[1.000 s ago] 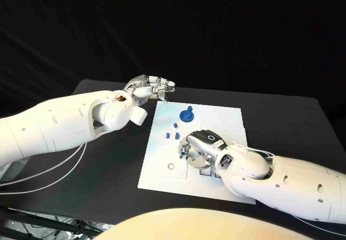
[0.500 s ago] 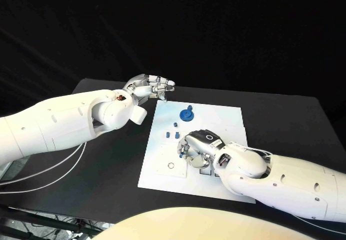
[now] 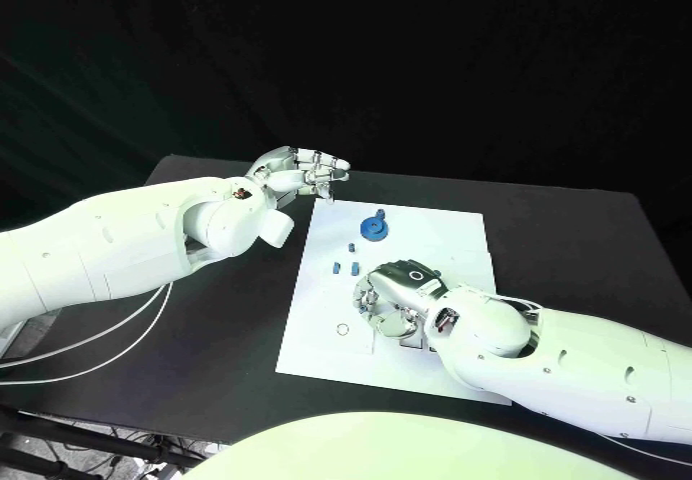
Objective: Assemble the parts on the task board
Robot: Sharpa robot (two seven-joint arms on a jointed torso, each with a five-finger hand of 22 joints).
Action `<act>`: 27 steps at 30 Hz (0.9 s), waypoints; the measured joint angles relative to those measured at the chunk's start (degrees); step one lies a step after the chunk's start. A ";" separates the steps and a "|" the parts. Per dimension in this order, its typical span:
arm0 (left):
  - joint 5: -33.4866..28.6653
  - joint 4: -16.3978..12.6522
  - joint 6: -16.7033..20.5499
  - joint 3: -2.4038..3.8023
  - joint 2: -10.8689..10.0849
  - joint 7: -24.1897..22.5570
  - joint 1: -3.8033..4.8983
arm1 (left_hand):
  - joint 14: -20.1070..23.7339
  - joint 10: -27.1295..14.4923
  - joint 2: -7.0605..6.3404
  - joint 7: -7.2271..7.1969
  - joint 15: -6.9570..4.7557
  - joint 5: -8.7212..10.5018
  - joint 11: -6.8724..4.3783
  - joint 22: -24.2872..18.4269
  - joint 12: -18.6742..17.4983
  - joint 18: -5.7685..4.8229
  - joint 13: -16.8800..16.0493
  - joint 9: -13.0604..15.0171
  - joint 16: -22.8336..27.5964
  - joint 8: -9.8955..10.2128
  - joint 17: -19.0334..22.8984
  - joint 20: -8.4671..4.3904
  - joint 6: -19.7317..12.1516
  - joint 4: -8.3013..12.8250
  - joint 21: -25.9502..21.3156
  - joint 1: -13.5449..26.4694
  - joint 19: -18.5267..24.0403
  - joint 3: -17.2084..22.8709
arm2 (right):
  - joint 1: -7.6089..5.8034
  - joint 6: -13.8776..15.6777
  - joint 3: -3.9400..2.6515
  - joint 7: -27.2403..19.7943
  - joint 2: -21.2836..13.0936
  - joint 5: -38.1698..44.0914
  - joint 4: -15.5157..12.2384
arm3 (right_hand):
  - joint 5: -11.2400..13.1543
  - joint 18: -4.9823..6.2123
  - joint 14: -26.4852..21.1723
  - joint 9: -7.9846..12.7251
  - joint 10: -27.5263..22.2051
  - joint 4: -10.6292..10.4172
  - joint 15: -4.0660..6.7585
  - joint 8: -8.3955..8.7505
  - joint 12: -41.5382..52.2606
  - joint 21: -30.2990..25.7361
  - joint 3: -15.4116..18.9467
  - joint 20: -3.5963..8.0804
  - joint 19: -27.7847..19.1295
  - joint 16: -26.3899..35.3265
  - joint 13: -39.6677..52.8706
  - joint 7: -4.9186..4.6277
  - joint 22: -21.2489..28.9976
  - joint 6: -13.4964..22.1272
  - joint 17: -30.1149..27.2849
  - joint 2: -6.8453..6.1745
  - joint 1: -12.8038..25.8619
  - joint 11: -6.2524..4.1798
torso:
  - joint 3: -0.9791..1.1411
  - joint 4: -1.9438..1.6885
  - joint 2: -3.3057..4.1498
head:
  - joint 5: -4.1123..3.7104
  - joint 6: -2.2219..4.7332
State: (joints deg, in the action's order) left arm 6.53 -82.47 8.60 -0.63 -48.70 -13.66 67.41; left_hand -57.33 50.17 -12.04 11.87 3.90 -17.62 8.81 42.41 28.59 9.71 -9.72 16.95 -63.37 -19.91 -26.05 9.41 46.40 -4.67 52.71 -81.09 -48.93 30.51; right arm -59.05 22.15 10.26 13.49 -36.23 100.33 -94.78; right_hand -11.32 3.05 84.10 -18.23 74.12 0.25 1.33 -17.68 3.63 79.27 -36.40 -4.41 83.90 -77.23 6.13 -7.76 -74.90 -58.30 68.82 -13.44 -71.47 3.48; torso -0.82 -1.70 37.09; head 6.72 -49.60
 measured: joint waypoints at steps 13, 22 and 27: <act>0.01 0.02 0.00 0.00 -0.04 0.08 0.00 | 0.00 0.00 0.00 -0.21 0.00 0.00 0.00 -0.10 0.00 0.00 0.07 0.00 0.00 0.00 0.05 0.00 -0.21 0.00 -0.25 0.00 0.00 0.00 | 0.14 0.75 0.17 -0.05 -1.01 0.02 -0.59 | -0.34 0.00 -0.18 0.20 -5.47 -0.64 -0.88 1.85 -0.02 -3.43 1.44 -0.85 0.00 -0.20 -0.94 -0.49 -0.04 1.43 -1.24 -1.59 0.06 1.31 | 0.05 0.03 -0.04 | 0.02 0.00; 0.01 0.13 -0.02 0.00 -0.01 0.14 0.00 | 0.00 0.00 0.00 -0.01 0.00 0.00 0.00 -0.09 0.00 0.00 0.07 0.00 0.00 -0.24 0.05 0.00 -0.42 0.00 -0.25 0.00 0.00 0.00 | -0.12 2.66 -0.02 0.10 -4.04 -0.02 -3.37 | -0.34 0.01 -0.08 0.44 -8.23 -0.81 -1.13 3.12 0.47 -6.41 3.03 -1.46 -0.20 0.67 -1.21 -0.27 -0.04 2.92 -3.00 -2.10 -0.47 1.54 | 0.05 0.09 -0.10 | -0.35 0.47; 0.01 0.25 -0.05 0.00 0.01 0.20 0.00 | 0.00 -0.21 0.00 -0.01 0.00 0.00 -0.21 -0.16 0.00 0.00 0.06 0.00 0.00 -0.24 0.05 0.00 -0.42 0.16 -0.24 0.00 0.00 -0.16 | -2.16 3.13 -0.67 0.20 -7.55 -0.64 -5.57 | -0.34 0.01 -0.08 0.44 -8.23 -0.84 -1.12 3.12 0.78 -6.41 3.38 -1.45 -0.20 0.67 -1.21 -0.27 -0.03 2.92 -3.00 -2.10 -0.47 1.53 | 0.03 0.13 -0.14 | -0.87 0.88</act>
State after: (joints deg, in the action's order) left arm 6.55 -82.22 8.55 -0.63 -48.69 -13.46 67.41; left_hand -57.33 49.96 -12.04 11.86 3.90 -17.62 8.60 42.25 28.58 9.71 -9.66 16.95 -63.37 -20.16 -26.00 9.41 45.99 -4.51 52.47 -81.09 -48.93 30.35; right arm -61.22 25.28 9.59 13.69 -43.78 99.69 -100.34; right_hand -11.66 3.07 84.02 -17.78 65.89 -0.59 0.20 -14.56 4.41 72.86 -33.02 -5.87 83.70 -76.55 4.92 -8.03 -74.94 -55.38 65.82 -15.54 -71.94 5.01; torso -0.79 -1.57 36.95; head 5.85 -48.72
